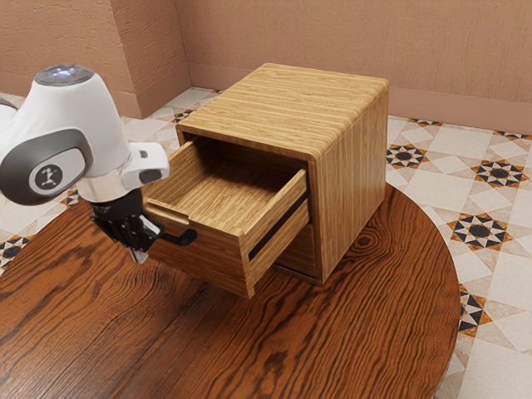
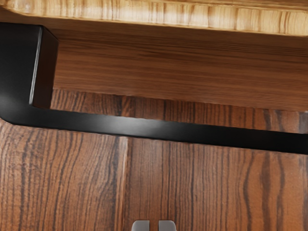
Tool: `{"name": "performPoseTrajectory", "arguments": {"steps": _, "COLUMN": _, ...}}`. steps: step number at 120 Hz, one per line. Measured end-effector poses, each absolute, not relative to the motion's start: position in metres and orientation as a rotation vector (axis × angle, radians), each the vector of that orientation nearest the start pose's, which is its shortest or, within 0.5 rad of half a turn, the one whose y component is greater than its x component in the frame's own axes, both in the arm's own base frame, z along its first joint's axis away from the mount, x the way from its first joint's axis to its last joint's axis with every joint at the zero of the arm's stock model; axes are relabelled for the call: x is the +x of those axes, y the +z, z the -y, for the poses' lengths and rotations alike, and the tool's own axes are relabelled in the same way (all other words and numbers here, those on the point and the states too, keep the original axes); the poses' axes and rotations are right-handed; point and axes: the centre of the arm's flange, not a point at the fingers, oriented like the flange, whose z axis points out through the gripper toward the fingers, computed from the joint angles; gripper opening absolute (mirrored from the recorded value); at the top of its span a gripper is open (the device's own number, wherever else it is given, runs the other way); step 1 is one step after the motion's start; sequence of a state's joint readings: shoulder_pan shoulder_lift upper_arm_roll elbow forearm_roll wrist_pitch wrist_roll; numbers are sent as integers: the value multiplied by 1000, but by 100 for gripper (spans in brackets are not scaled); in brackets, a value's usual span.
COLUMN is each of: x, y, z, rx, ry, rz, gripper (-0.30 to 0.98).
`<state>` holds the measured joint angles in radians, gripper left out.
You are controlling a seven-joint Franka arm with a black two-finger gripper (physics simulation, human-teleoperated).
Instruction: Push the drawer handle with one arm to close the drawer
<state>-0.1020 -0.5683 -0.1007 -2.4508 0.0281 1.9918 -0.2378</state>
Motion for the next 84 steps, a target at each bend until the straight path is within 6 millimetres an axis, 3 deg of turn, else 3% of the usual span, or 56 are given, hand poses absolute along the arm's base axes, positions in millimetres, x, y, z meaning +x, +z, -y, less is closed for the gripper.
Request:
{"name": "performPoseTrajectory", "arguments": {"steps": 18, "x": 393, "y": 503, "z": 81, "rx": -3080, "ry": -241, "rz": -25, "gripper": -9}}
{"name": "performPoseTrajectory", "arguments": {"steps": 49, "x": 442, "y": 506, "z": 79, "rx": -3081, "ry": -267, "rz": -124, "gripper": -10}}
{"name": "performPoseTrajectory", "arguments": {"steps": 84, "x": 510, "y": 505, "z": 86, "rx": -3085, "ry": -268, "rz": -245, "gripper": -10}}
